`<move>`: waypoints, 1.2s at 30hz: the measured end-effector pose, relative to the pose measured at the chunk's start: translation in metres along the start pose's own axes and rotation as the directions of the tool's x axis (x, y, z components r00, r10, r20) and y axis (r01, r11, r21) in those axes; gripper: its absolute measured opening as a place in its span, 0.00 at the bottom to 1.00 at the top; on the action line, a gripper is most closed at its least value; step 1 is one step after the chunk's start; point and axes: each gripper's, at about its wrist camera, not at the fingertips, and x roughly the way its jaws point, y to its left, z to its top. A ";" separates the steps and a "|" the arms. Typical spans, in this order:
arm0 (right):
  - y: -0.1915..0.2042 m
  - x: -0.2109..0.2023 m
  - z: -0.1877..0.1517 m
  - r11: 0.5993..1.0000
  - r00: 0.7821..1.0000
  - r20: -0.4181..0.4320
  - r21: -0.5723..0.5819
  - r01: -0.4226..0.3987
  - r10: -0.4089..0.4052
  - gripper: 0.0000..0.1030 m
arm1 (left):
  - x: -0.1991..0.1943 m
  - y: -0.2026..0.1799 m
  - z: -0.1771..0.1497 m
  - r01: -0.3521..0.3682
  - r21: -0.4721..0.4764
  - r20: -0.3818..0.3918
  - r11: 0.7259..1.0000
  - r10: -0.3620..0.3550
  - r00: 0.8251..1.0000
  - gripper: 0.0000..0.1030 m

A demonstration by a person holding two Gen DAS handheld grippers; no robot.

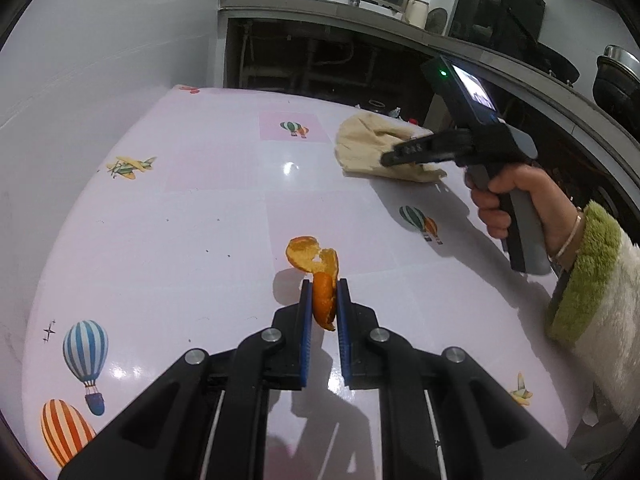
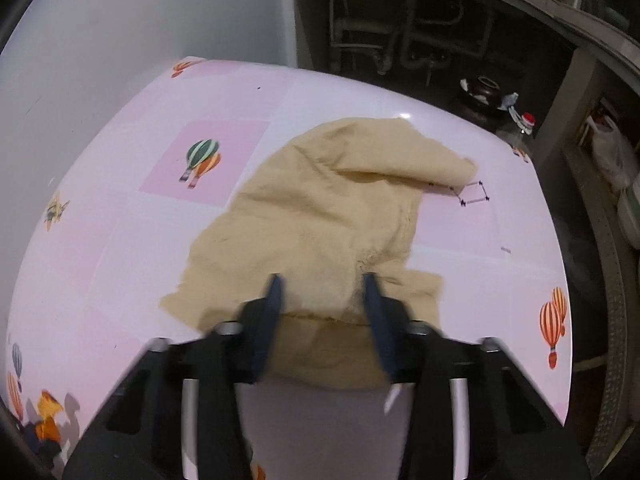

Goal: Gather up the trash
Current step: 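Grasp the orange peel with the left tool while the right tool grasps the beige cloth, then lift the beige cloth with the right tool while the left tool holds the peel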

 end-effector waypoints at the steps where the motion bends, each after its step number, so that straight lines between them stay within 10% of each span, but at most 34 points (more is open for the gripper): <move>1: 0.001 -0.002 -0.001 1.000 1.000 -0.007 0.000 -0.007 0.007 0.03 | 0.002 0.000 0.002 0.003 0.000 0.002 1.000 -0.003 1.000 0.10; 17: 0.023 -0.138 -0.163 0.989 0.994 -0.051 -0.101 -0.106 0.102 0.01 | -0.023 -0.035 0.001 0.131 0.041 0.030 0.991 -0.132 0.991 0.10; 24: 0.044 -0.185 -0.233 0.973 0.982 -0.110 -0.156 -0.169 0.153 0.01 | -0.021 -0.084 -0.006 0.343 0.079 -0.054 0.936 -0.340 0.939 0.10; 36: 0.015 -0.220 -0.211 0.991 0.988 0.076 -0.043 -0.128 0.131 0.01 | 0.015 -0.130 -0.044 0.418 0.068 -0.270 0.906 -0.387 0.882 0.10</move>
